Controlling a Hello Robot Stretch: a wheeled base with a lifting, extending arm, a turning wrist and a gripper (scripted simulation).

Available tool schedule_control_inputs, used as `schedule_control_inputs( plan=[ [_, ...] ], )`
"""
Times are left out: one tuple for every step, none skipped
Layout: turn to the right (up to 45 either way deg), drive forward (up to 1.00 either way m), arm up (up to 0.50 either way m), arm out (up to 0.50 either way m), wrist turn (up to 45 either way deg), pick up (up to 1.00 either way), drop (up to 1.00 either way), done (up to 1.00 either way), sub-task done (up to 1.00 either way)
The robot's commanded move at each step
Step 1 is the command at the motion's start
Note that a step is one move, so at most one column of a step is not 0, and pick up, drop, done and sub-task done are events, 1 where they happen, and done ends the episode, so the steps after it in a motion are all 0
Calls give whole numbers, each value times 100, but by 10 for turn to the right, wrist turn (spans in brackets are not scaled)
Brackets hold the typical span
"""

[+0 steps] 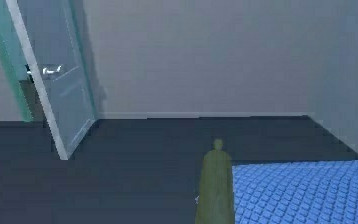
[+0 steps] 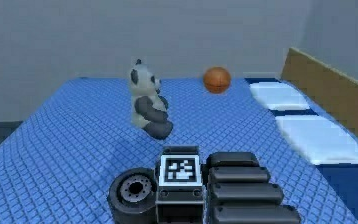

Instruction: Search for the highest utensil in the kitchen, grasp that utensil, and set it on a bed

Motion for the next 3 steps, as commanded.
schedule_control_inputs(
  plan=[
    [0, 15, 0, 0, 0, 0, 0, 0, 0],
    [-450, 0, 0, 0, 0, 0, 0, 0, 0],
    [-450, 0, 0, 0, 0, 0, 0, 0, 0]
  ],
)
